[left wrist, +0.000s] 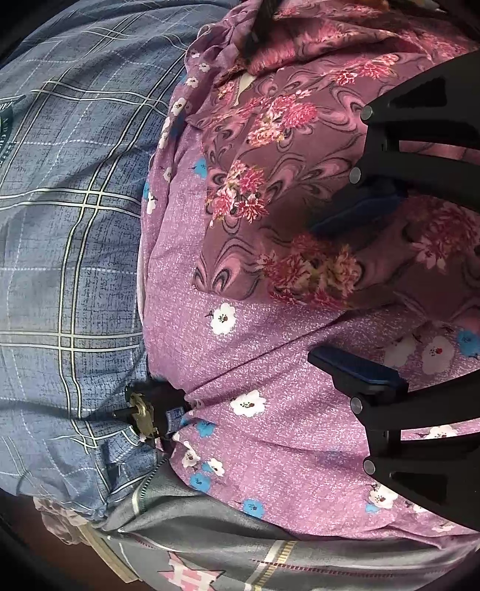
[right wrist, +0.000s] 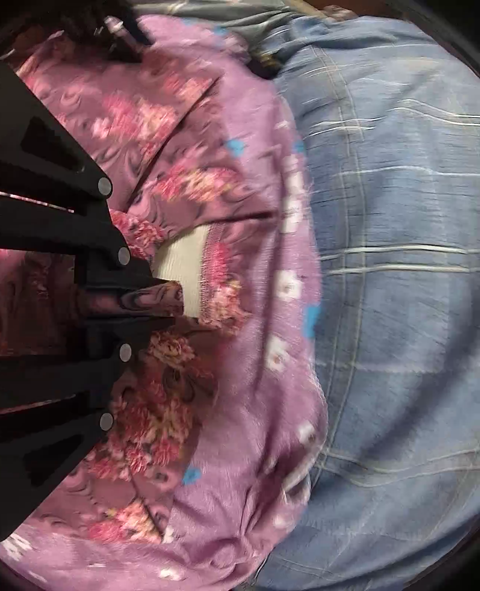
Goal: Fold small clothes
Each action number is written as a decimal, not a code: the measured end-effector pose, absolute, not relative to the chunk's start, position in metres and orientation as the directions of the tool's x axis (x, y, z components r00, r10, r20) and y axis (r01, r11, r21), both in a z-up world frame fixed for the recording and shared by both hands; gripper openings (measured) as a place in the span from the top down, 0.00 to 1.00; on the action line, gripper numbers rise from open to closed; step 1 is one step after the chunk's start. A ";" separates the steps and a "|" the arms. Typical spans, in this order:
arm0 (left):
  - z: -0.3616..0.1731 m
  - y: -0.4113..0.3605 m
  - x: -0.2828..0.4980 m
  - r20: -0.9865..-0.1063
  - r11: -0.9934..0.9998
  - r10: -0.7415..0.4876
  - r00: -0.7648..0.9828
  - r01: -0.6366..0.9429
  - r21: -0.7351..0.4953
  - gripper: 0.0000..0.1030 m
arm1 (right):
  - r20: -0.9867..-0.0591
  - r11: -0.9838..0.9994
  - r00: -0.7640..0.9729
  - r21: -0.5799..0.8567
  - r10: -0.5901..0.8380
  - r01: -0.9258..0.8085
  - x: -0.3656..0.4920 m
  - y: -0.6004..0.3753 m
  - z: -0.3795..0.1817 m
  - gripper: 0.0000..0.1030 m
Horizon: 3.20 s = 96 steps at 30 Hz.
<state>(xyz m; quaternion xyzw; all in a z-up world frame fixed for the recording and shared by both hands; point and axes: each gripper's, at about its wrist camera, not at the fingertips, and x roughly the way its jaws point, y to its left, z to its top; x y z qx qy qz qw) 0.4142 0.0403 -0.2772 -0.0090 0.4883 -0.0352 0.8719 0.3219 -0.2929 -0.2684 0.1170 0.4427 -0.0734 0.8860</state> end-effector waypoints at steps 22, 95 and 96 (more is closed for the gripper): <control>-0.244 -0.048 0.356 -0.732 0.980 0.056 0.679 0.102 0.170 0.39 | -0.740 0.878 0.672 0.334 0.019 0.342 0.141 -0.380 -0.280 0.36; -0.264 -0.076 0.328 -0.661 0.943 0.051 0.748 0.182 0.279 0.09 | -0.734 0.953 0.664 0.082 -0.141 0.292 0.201 -0.302 -0.283 0.69; -0.257 -0.074 0.326 -0.633 0.944 0.051 0.773 0.170 0.283 0.09 | -0.727 0.946 0.664 0.065 -0.172 0.316 0.202 -0.307 -0.279 0.65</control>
